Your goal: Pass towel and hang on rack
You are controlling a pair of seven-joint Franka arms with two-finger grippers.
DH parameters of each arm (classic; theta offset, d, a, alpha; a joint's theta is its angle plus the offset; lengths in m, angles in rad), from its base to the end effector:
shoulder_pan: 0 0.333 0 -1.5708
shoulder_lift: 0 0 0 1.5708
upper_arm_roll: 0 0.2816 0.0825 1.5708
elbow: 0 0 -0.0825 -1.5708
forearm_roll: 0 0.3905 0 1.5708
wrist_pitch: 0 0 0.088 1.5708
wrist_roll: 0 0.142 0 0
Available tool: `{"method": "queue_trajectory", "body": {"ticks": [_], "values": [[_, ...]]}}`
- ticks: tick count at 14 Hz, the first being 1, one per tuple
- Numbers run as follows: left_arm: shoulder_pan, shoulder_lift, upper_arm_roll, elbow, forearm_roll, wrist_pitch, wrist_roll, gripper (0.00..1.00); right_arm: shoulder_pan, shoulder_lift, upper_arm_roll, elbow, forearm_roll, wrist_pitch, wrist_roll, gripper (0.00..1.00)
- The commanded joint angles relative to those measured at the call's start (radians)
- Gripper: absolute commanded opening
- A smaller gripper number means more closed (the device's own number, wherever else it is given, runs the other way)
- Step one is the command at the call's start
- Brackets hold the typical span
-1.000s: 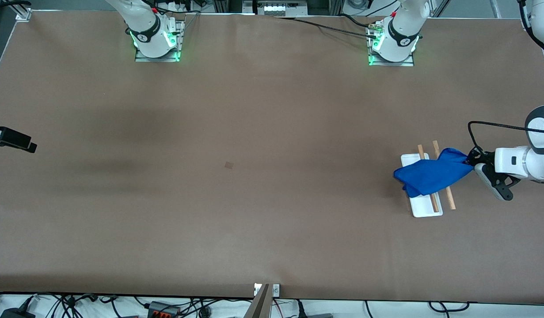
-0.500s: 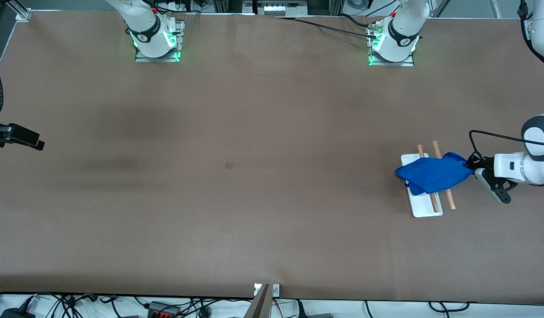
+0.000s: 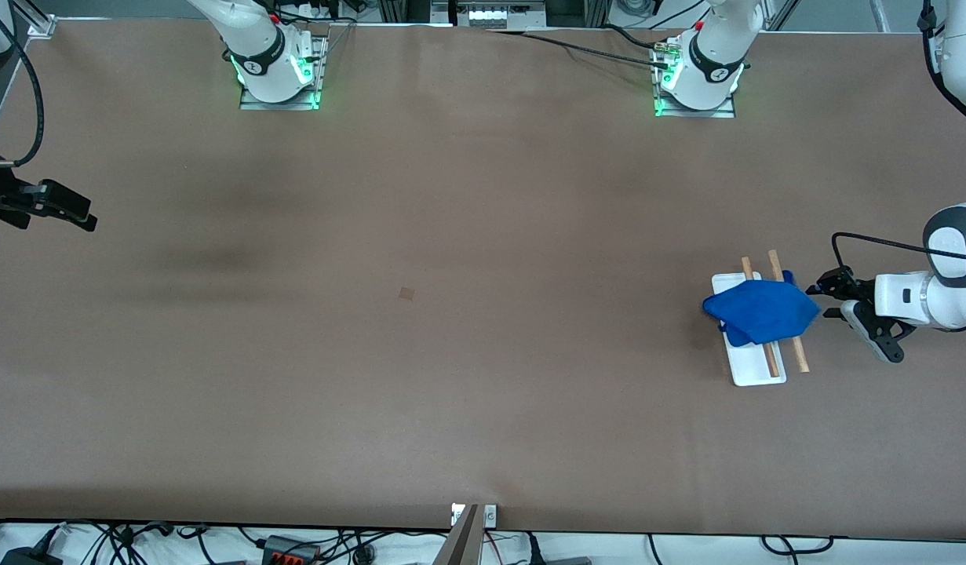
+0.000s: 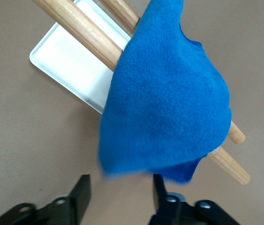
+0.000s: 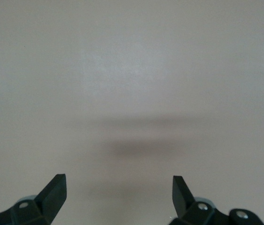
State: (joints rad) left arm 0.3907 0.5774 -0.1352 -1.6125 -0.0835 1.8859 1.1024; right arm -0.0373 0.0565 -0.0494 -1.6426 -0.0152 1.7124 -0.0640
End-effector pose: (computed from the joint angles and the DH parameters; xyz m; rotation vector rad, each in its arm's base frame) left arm 0.6119 0.1550 0.2066 2.6068 -1.0997 -0.1971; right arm 0.5837 -0.0522 0.5006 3.1226 -0.0321 0.0187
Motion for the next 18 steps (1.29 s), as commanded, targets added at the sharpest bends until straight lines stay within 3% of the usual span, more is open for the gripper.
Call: {"method": "queue_trajectory", "body": {"ticks": [1,6,10,11,15,18], "values": [[0.011,0.009,-0.007,0.057,-0.009,-0.048,0.034,1.00,-0.009,-0.023,0.014,-0.013,-0.005,-0.026,0.025,1.00],[0.007,0.007,-0.010,0.233,0.056,-0.247,0.053,1.00,-0.006,-0.065,0.017,-0.022,-0.009,-0.043,0.026,1.00],[-0.015,0.004,-0.015,0.359,0.086,-0.401,0.044,1.00,-0.004,-0.160,0.019,-0.162,-0.017,0.042,0.027,1.00],[-0.016,-0.008,-0.015,0.373,0.090,-0.412,0.033,1.00,-0.006,-0.193,0.017,-0.205,-0.017,0.059,0.027,1.00],[-0.024,-0.086,-0.018,0.373,0.096,-0.421,-0.068,1.00,-0.004,-0.191,0.019,-0.203,-0.009,0.032,0.032,1.00],[-0.104,-0.093,-0.020,0.382,0.079,-0.542,-0.177,1.00,0.006,-0.188,0.019,-0.204,-0.008,0.033,0.027,1.00]]}}
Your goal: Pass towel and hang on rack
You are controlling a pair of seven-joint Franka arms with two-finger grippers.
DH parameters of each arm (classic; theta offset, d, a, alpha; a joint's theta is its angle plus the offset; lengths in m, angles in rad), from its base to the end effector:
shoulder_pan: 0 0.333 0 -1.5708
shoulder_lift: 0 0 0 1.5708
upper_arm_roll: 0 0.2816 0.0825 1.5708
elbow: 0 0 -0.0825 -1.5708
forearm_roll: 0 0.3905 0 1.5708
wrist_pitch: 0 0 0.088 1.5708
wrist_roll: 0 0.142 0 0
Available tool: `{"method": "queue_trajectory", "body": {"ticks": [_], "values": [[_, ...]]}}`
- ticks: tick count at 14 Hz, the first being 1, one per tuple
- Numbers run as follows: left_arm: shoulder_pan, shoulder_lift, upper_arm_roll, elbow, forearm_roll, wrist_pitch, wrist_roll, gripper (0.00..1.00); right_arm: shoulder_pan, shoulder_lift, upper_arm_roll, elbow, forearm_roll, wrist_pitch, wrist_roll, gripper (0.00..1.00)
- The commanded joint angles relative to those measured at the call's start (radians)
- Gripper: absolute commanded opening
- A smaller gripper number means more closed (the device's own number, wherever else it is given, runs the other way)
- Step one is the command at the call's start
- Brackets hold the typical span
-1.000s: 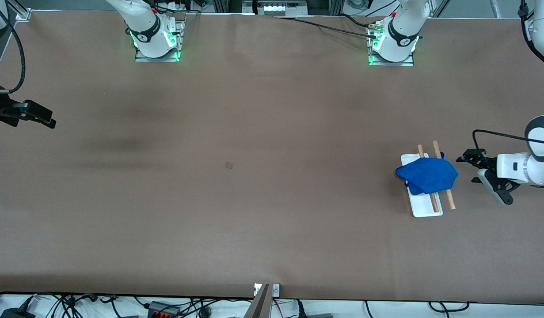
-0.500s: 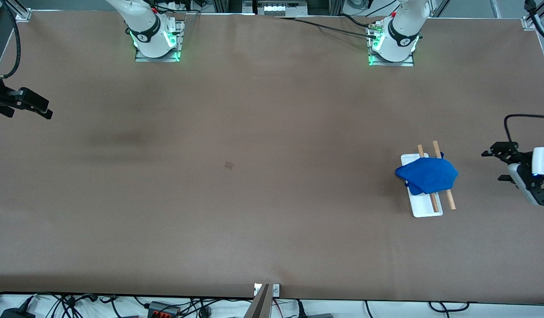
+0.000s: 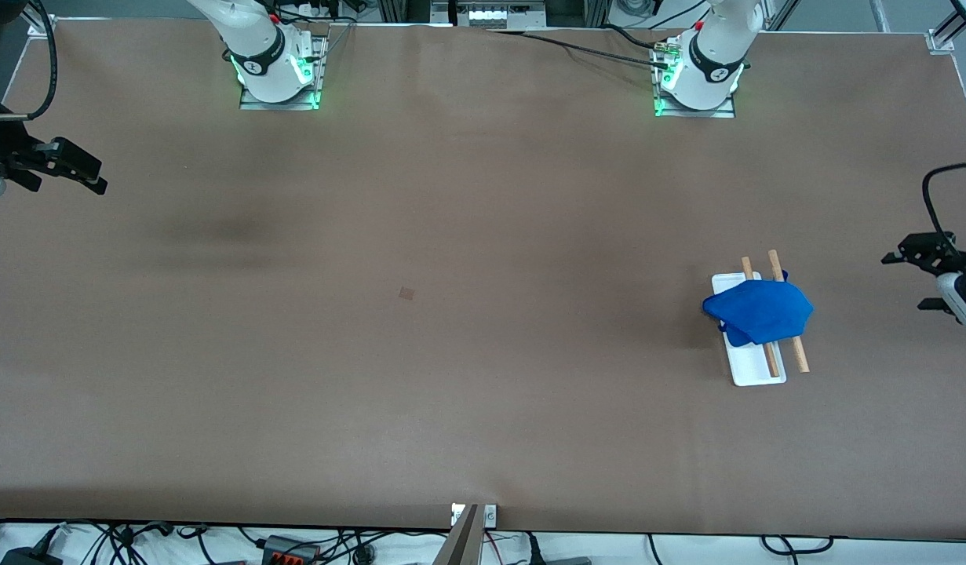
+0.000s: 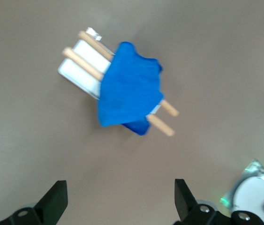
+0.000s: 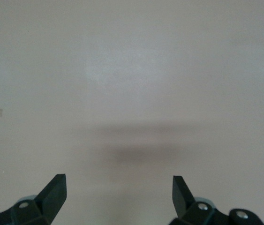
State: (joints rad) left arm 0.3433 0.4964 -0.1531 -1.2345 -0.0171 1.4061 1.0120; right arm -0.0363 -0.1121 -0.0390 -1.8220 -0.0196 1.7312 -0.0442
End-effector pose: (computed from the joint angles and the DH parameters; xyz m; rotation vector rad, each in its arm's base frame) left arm 0.6287 0.1353 0.4010 2.6343 -1.1377 -0.3054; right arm 0.5379 -0.0437 0.5095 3.1249 -0.0437 0.0317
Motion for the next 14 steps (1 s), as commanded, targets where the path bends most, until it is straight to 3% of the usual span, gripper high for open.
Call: {"method": "queue_trajectory", "body": {"ticks": [1,8,9,12,14], "values": [[-0.073,-0.025,-0.003,0.019,0.010,-0.084,-0.142,1.00,0.009,-0.017,0.008,-0.025,-0.005,0.016,0.007,1.00],[-0.147,-0.032,-0.008,0.072,0.020,-0.165,-0.328,1.00,0.009,-0.008,0.008,-0.017,-0.010,0.022,0.007,1.00],[-0.164,-0.074,-0.003,0.060,0.022,-0.173,-0.424,1.00,0.009,-0.008,0.008,-0.017,-0.010,0.024,0.007,1.00],[-0.217,-0.207,0.009,-0.087,0.026,-0.092,-0.779,1.00,0.010,-0.008,0.008,-0.017,-0.010,0.028,0.007,1.00],[-0.263,-0.303,0.033,-0.218,0.069,0.011,-0.861,1.00,0.010,-0.008,0.008,-0.017,-0.010,0.027,0.007,1.00]]}}
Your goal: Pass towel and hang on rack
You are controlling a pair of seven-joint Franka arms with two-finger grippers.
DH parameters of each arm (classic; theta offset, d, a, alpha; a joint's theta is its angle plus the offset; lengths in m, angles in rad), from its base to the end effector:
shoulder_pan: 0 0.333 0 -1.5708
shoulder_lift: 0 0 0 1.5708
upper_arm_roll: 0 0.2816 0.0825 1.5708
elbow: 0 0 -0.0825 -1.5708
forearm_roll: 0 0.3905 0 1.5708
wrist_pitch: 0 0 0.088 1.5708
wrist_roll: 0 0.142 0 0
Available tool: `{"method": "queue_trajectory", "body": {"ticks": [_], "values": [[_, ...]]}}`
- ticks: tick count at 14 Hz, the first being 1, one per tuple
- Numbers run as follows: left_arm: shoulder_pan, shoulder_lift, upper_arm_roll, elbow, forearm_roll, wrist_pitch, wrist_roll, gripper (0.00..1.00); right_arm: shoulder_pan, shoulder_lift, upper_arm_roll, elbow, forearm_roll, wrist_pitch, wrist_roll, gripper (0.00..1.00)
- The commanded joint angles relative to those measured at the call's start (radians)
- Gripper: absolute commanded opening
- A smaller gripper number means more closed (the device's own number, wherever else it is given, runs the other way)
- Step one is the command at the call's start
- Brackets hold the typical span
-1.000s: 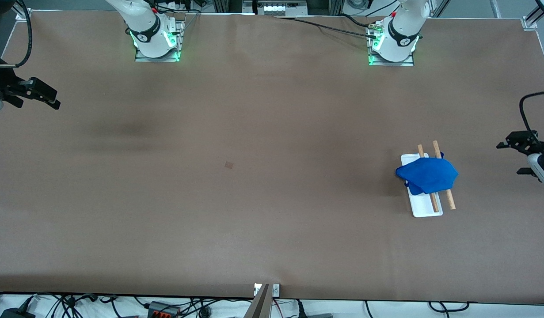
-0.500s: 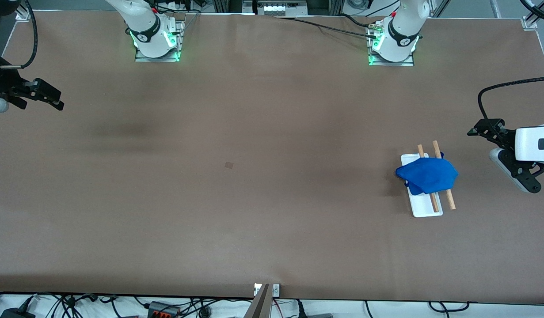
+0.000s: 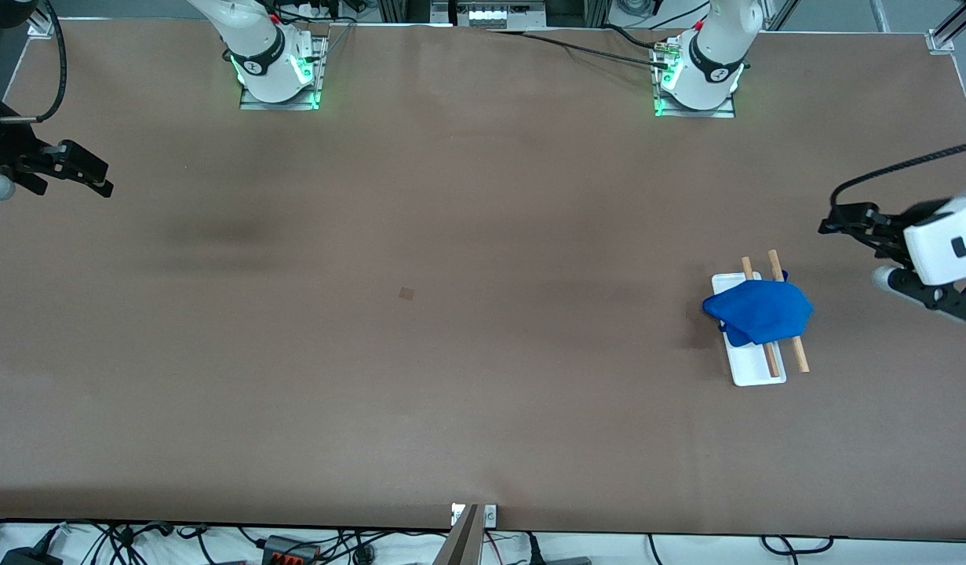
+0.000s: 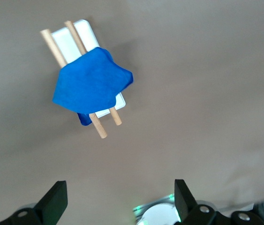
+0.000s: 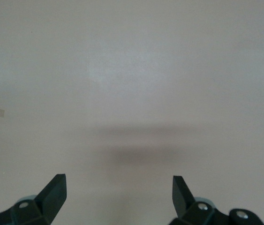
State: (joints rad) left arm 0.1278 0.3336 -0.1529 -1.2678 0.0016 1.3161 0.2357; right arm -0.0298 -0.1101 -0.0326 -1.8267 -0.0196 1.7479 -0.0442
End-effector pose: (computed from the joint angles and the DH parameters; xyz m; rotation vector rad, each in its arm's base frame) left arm 0.6070 -0.0024 0.4835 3.0090 -0.3925 -0.4197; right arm 0.5406 -0.0367 0.5077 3.1237 -0.0233 0.0474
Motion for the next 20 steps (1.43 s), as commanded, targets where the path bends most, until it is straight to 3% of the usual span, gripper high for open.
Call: {"method": "queue_trajectory", "body": {"ticks": [1,5,9,20], "values": [[-0.051,-0.175,0.041,-0.244,0.051,0.159,-0.098,1.00,0.002,-0.010,0.002,-0.013,-0.010,0.010,0.007,1.00],[-0.077,-0.307,0.085,-0.390,-0.028,0.270,-0.204,1.00,0.002,-0.010,0.002,-0.013,-0.010,0.012,0.007,1.00],[-0.097,-0.331,0.098,-0.413,-0.034,0.270,-0.364,1.00,0.004,-0.010,0.002,-0.013,-0.010,0.012,0.007,1.00],[-0.097,-0.334,0.098,-0.410,-0.029,0.262,-0.366,1.00,0.004,-0.013,0.002,-0.005,-0.011,0.002,0.007,1.00]]}}
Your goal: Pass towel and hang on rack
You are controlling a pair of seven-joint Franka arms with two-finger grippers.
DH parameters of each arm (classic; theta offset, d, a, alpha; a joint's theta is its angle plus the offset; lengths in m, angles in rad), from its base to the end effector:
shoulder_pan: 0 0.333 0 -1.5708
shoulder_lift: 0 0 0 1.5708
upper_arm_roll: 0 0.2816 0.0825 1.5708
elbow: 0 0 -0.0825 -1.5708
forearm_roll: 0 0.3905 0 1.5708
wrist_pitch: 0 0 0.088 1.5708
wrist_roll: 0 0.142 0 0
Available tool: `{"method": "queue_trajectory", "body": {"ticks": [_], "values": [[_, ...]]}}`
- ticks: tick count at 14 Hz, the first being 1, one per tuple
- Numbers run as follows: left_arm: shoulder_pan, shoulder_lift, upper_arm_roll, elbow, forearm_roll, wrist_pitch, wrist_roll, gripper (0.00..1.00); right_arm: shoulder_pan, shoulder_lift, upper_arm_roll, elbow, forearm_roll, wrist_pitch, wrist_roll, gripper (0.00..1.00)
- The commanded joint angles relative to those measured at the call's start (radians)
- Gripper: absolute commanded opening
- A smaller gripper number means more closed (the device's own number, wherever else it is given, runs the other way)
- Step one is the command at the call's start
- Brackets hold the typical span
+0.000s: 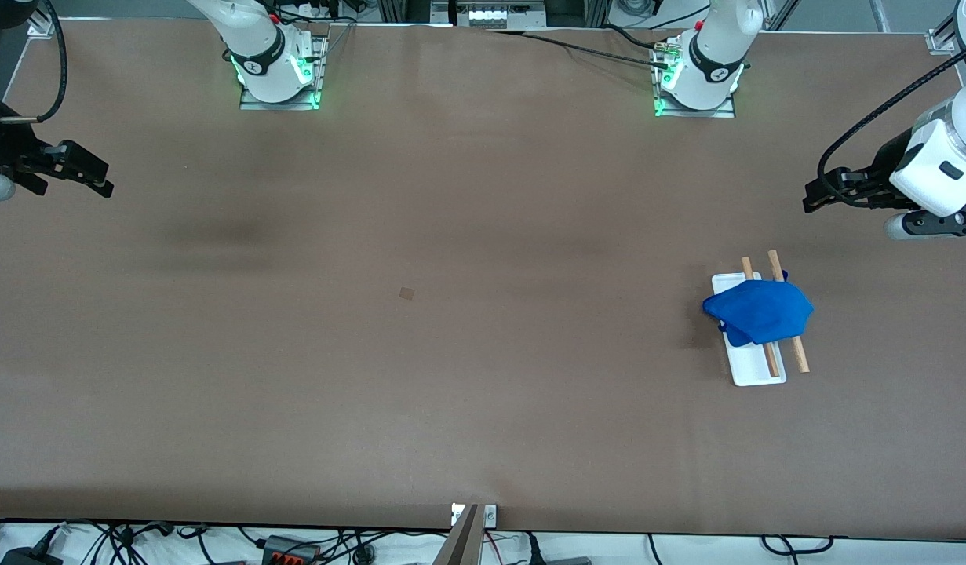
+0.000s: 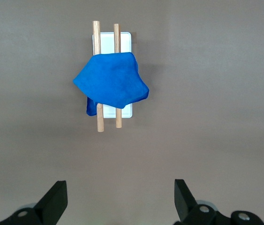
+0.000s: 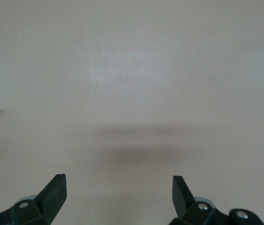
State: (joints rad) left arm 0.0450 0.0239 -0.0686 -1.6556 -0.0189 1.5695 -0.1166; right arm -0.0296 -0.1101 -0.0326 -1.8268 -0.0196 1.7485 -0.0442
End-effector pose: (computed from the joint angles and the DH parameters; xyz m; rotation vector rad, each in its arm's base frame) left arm 0.5580 -0.0156 0.5015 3.1206 0.1467 -0.1737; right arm 0.5407 -0.0366 0.5077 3.1237 -0.0230 0.0482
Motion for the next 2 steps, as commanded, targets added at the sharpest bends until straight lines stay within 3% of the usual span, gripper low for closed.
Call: {"method": "queue_trajectory", "body": {"ticks": [1,2], "values": [[-0.014,-0.024,0.015,-0.021,-0.009,0.009,-0.012,1.00,0.004,-0.013,0.002,-0.002,-0.011,-0.003,0.007,1.00],[-0.014,-0.024,0.013,-0.021,-0.009,0.009,-0.014,1.00,0.004,-0.013,0.002,-0.002,-0.010,-0.003,0.007,1.00]]}}
